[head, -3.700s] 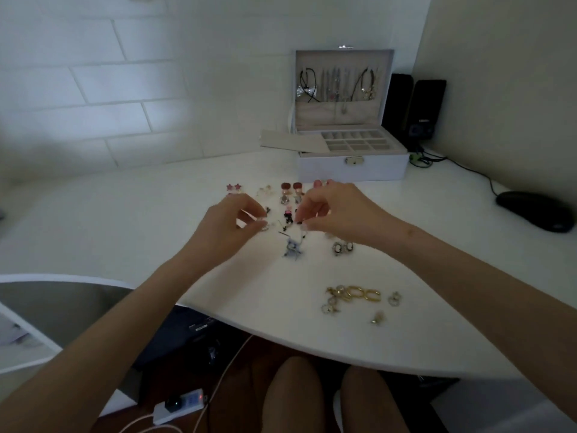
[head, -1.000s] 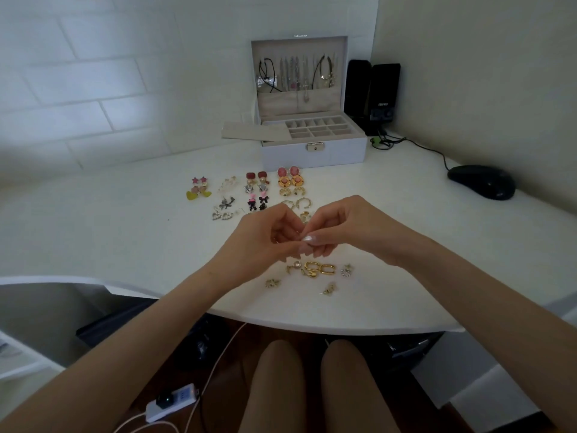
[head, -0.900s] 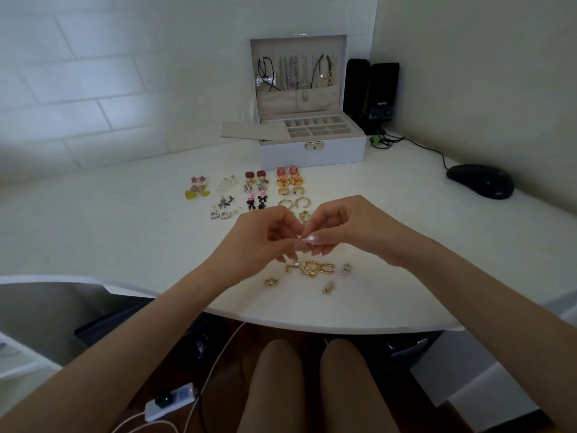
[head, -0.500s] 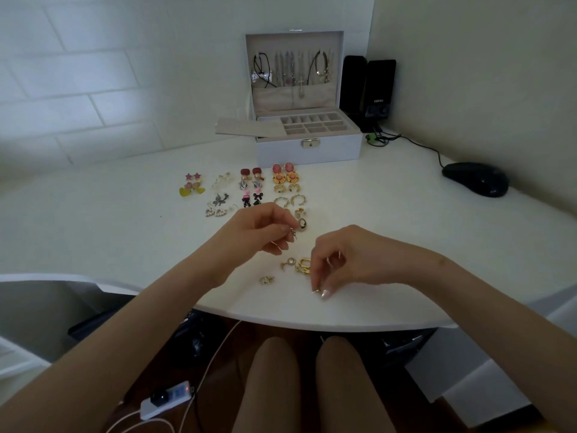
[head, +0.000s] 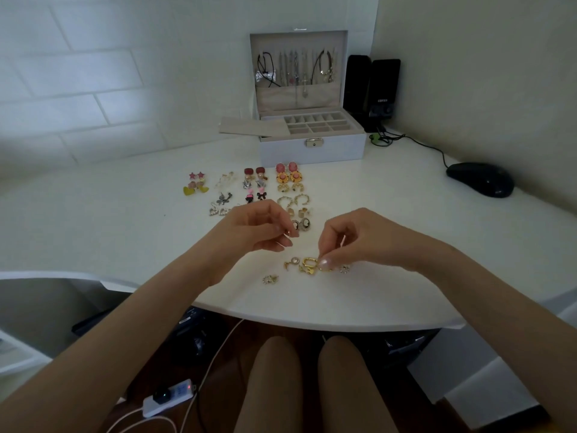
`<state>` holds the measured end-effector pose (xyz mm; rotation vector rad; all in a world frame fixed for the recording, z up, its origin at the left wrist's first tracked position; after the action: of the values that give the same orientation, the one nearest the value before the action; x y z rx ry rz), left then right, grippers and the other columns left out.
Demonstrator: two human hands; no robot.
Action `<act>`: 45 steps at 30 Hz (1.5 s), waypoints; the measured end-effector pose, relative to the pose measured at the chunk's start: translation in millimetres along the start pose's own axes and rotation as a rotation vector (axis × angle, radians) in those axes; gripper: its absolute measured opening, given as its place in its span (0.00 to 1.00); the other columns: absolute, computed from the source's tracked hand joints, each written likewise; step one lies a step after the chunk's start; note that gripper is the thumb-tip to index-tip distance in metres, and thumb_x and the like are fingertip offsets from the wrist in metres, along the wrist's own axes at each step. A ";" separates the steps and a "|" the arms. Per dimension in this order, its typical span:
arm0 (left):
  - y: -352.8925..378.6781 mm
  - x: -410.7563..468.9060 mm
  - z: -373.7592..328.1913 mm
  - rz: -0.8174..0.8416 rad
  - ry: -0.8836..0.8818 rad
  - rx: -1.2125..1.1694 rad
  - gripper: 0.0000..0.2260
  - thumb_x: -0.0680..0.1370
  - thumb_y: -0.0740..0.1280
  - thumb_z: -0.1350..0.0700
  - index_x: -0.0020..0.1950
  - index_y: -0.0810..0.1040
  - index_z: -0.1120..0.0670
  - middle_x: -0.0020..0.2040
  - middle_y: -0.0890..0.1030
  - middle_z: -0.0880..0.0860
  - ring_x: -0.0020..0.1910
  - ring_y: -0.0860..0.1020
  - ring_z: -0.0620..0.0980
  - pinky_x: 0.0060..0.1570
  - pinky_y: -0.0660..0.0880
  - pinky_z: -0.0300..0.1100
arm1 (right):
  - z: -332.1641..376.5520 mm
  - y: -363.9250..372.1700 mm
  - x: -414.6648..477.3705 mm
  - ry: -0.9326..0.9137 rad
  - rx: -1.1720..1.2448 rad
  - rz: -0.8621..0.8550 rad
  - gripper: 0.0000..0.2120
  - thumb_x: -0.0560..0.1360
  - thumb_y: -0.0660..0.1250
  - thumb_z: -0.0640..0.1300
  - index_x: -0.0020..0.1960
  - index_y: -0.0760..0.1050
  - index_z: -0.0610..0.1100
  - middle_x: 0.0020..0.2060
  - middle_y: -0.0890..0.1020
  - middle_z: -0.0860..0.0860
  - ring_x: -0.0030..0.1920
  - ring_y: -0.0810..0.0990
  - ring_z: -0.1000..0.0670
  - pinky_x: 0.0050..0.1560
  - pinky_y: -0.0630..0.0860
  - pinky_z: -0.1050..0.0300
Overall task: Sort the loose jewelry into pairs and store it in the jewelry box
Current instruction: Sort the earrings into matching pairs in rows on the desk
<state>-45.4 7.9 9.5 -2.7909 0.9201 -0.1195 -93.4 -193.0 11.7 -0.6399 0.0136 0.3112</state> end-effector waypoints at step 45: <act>-146.2 11.8 45.4 -0.665 -0.050 0.460 0.02 0.74 0.70 0.57 0.43 0.81 0.55 0.38 0.83 0.50 0.37 0.77 0.40 0.35 0.68 0.31 | 85.0 53.6 172.3 -0.152 0.075 -0.262 0.05 0.70 0.71 0.31 0.45 0.81 0.33 0.35 0.83 0.41 0.30 0.81 0.53 0.36 0.80 0.63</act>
<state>55.2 123.3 -3.4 -2.5167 -0.0821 -0.3089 48.2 -53.9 30.0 -0.5355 -0.2021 0.1043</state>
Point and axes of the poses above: each hand's wrist, its own x-axis towards the middle knuckle, its own y-axis out of the palm, z = x × y, the point moved 1 cm from there along x, towards the middle knuckle
